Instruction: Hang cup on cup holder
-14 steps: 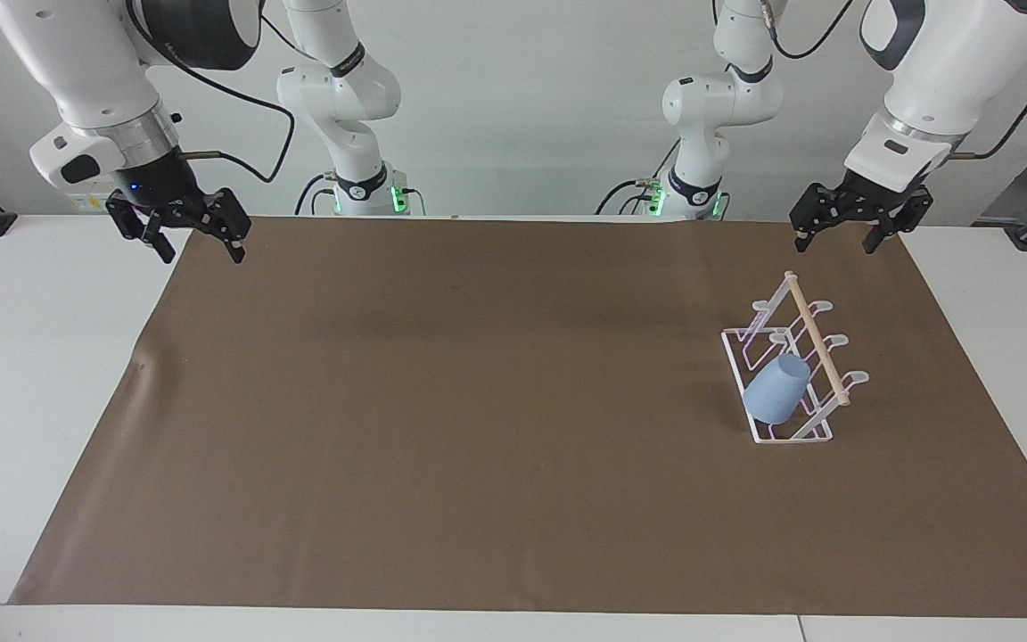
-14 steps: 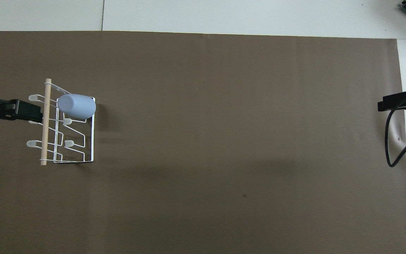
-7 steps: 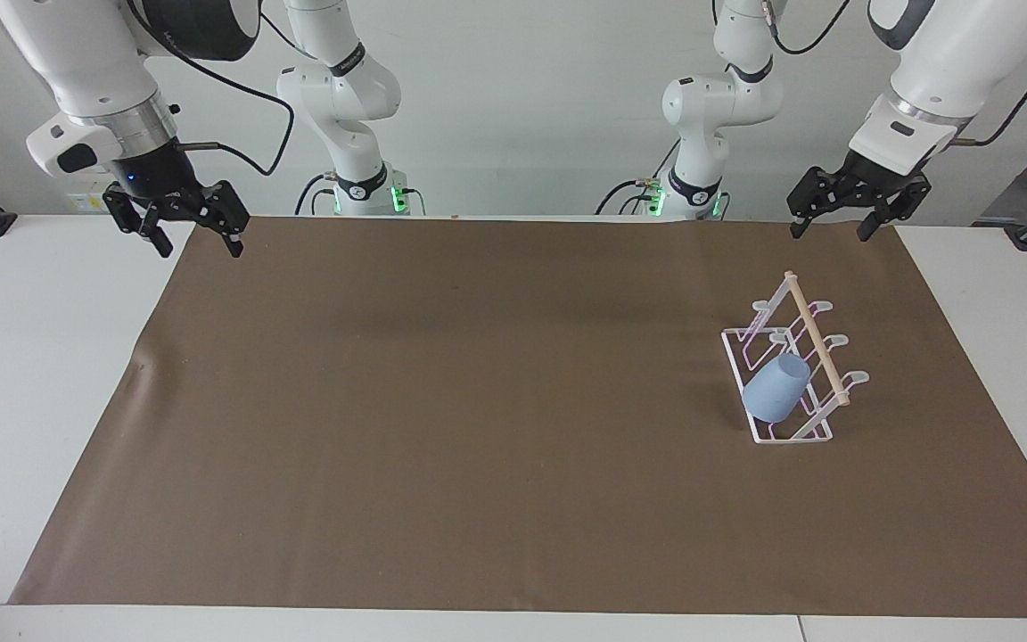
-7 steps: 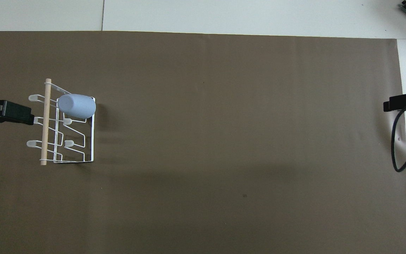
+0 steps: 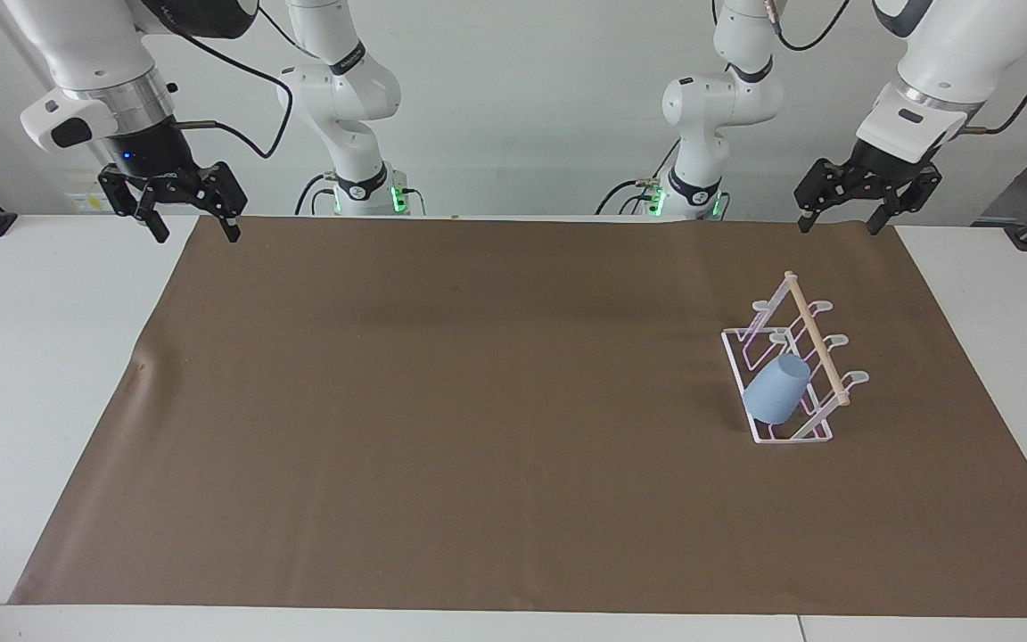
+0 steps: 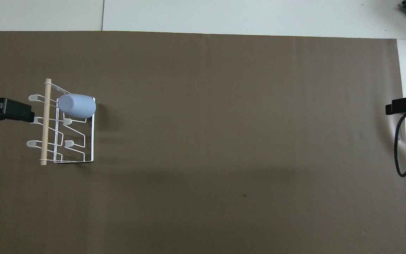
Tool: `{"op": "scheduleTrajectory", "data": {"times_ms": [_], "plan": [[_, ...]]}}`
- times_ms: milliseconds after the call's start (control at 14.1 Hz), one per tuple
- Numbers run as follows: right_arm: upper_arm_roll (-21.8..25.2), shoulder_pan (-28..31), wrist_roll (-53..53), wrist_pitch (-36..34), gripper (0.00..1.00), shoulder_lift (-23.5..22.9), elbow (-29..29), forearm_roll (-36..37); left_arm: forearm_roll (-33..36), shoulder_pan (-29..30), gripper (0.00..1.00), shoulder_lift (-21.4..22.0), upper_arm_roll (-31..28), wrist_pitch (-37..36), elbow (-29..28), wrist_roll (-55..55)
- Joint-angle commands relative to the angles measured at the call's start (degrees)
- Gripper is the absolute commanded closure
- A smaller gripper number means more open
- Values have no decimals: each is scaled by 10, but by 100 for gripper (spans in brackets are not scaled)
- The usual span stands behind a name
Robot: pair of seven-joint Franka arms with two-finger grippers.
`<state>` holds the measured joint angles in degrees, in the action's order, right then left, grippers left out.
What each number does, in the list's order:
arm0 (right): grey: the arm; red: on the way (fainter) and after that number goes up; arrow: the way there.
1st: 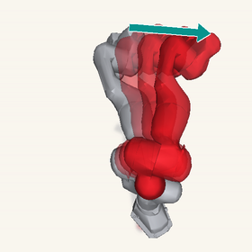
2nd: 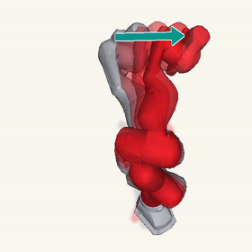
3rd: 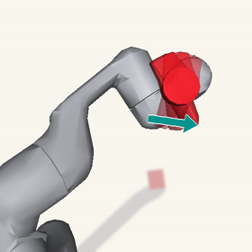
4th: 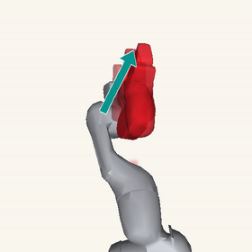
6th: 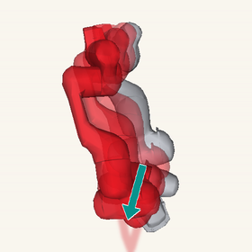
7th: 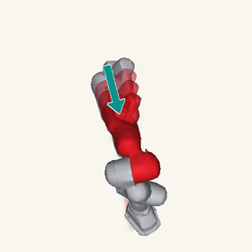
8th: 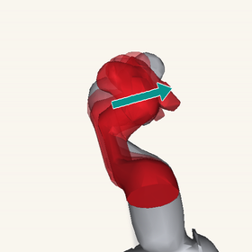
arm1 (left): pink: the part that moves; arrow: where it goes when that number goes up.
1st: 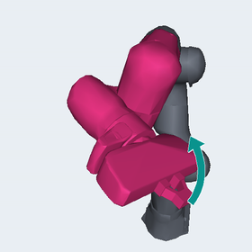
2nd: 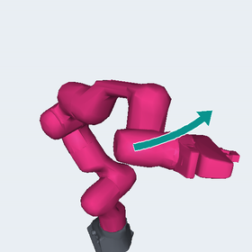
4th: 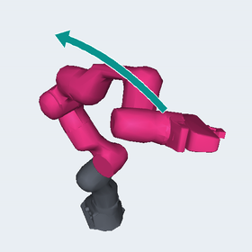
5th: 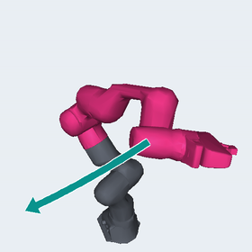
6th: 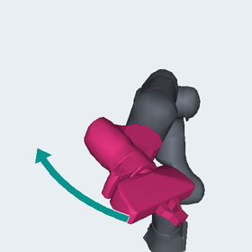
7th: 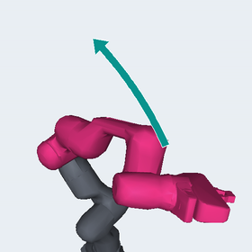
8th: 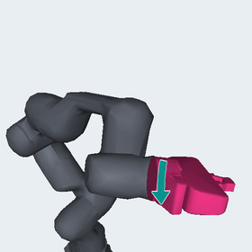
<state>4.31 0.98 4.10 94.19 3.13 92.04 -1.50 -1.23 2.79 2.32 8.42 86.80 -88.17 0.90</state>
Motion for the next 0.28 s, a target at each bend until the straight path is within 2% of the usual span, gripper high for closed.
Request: {"op": "scheduleTrajectory", "data": {"times_ms": [0,212], "plan": [[-1,1,15,-12,0,14,14,1,-3,5,0,6,1,14,-13,-8],[-1,0,16,-13,0,19,13,1,-3,4,0,7,1,14,-15,-8]]}}
